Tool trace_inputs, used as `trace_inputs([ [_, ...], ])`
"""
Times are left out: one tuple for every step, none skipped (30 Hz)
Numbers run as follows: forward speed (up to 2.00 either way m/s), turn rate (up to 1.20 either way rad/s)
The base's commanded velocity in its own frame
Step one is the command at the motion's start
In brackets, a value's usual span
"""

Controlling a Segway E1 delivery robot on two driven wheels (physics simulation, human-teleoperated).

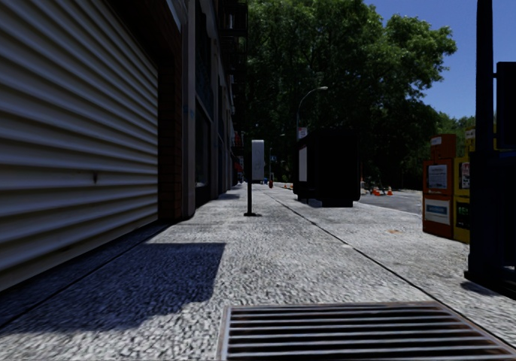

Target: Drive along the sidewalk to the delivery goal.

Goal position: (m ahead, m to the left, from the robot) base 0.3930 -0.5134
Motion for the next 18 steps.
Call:
trace_inputs([
  [1.72, 0.0],
  [1.72, 0.0],
  [1.72, 0.0],
  [1.72, 0.0],
  [1.72, 0.0],
  [1.72, 0.0],
  [1.72, 0.0],
  [1.72, 0.0],
  [1.72, 0.0],
  [1.72, 0.0],
  [1.72, 0.0],
  [1.72, 0.0],
  [1.72, 0.0],
  [1.72, 0.0],
  [1.72, 0.0],
  [1.72, 0.0],
  [1.72, 0.0],
  [1.46, 0.0],
])
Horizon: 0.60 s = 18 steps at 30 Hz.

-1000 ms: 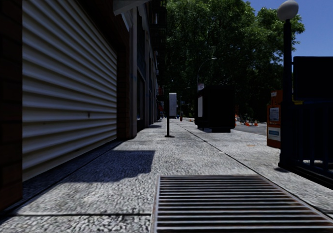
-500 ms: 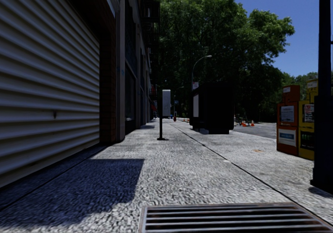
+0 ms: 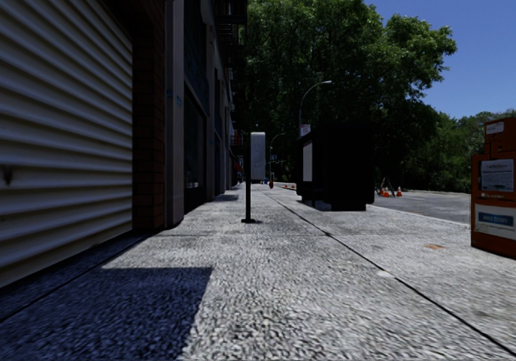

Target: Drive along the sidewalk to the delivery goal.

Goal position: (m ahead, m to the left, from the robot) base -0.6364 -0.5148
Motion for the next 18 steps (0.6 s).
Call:
trace_inputs([
  [1.36, 0.0],
  [1.33, 0.0],
  [1.3, 0.0],
  [1.28, 0.0],
  [1.26, 0.0],
  [1.26, 0.0],
  [1.23, 0.0],
  [1.1, 0.0],
  [0.94, 0.0],
  [0.8, 0.0],
  [0.66, 0.0],
  [0.59, 0.0],
  [0.59, 0.0],
  [0.57, 0.0],
  [0.56, 0.0],
  [0.51, 0.0],
  [0.47, 0.0],
  [0.45, 0.0],
])
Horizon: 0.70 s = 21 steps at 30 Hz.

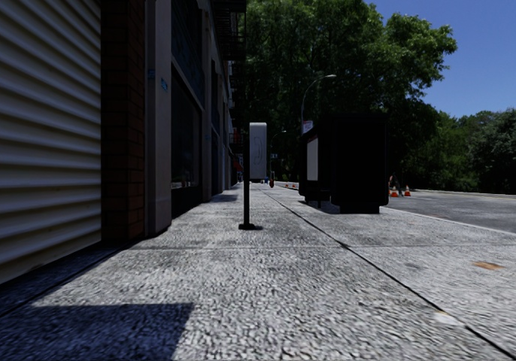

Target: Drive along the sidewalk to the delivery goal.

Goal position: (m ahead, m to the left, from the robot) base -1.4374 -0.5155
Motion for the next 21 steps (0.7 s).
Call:
trace_inputs([
  [0.41, 0.0],
  [0.41, 0.0],
  [0.34, 0.0],
  [0.32, 0.0],
  [0.3, 0.0],
  [0.29, 0.0],
  [0.26, 0.0],
  [0.14, 0.0],
  [0.08, 0.0],
  [0.0, 0.0],
  [0.0, 0.0],
  [0.0, 0.0],
  [0.0, 0.0],
  [0.0, 0.0],
  [0.0, 0.0],
  [0.0, 0.0],
  [0.0, 0.0],
  [0.0, 0.0],
  [0.0, 0.0],
  [0.0, 0.0],
  [0.0, 0.0],
])
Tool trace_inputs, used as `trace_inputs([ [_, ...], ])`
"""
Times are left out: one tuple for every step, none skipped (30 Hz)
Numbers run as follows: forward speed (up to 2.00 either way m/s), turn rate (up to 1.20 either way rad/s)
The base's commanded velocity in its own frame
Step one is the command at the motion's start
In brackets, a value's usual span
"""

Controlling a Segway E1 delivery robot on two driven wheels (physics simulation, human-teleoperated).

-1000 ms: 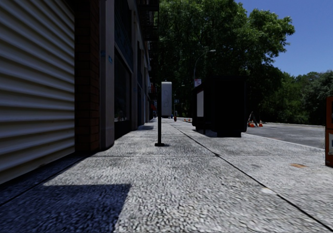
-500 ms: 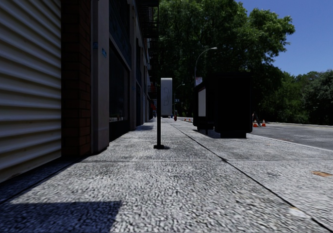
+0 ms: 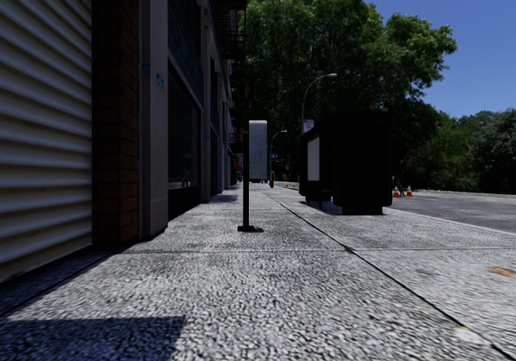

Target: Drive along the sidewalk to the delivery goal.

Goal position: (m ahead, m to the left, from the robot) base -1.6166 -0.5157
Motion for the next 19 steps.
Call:
trace_inputs([
  [0.0, 0.0],
  [0.0, 0.0],
  [0.0, 0.0],
  [0.0, 0.0],
  [0.0, 0.0],
  [0.0, 0.0],
  [0.0, 0.0],
  [0.0, 0.0],
  [0.0, 0.0],
  [0.0, 0.0],
  [0.0, 0.0],
  [0.0, 0.0],
  [0.0, 0.0],
  [0.0, 0.0],
  [0.0, 0.0],
  [0.0, 0.0],
  [0.0, 0.0],
  [0.0, 0.0],
  [0.0, 0.0],
])
